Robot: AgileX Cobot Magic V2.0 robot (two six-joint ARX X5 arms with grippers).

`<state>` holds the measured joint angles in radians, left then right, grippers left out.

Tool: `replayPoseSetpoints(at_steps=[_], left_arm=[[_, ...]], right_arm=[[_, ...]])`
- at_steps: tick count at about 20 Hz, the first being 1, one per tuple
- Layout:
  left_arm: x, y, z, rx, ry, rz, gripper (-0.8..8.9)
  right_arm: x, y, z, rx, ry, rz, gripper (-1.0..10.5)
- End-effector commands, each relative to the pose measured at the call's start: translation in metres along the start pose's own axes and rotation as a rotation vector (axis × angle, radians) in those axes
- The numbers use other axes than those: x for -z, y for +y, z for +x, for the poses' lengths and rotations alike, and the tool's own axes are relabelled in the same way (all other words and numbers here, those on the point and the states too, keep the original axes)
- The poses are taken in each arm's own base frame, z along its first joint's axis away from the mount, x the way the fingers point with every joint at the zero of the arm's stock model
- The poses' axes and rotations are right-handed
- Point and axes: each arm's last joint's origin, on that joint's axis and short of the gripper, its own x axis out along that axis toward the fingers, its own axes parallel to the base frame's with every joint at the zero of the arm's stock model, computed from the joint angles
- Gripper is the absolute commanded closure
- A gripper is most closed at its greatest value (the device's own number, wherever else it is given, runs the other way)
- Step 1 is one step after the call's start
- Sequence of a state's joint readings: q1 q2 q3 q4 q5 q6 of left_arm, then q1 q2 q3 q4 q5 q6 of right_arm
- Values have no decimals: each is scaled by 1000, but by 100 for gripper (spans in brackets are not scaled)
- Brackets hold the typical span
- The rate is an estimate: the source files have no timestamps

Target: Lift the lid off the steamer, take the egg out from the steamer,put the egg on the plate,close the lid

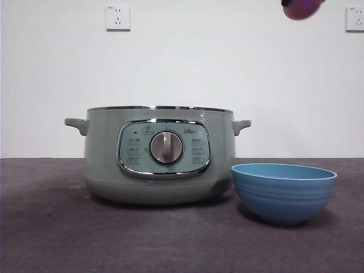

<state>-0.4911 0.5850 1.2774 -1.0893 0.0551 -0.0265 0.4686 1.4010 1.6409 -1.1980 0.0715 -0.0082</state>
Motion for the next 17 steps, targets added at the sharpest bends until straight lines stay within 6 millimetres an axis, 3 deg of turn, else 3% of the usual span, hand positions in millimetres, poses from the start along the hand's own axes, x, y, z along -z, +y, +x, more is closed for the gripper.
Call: replayPoseSetpoints(at_steps=[1,5,10,13,17], left_arm=[[-6,0,-6,2,-69,4,822],[-6,0,-6,2,-69,4,822],[-6,0,-6,2,-70,4,822],[-6,0,-6,2,-70,4,822],[-6,0,-6,1,-71,4,822]], right_arm=[[9,1,20,-28,45,-17,960],[32,8,70,-109,100,-15,960],[75,13,126,-150,165,-14,959],[92,15,148,-154,139,-13,960],[98,18,163,-204,99,-4,960]])
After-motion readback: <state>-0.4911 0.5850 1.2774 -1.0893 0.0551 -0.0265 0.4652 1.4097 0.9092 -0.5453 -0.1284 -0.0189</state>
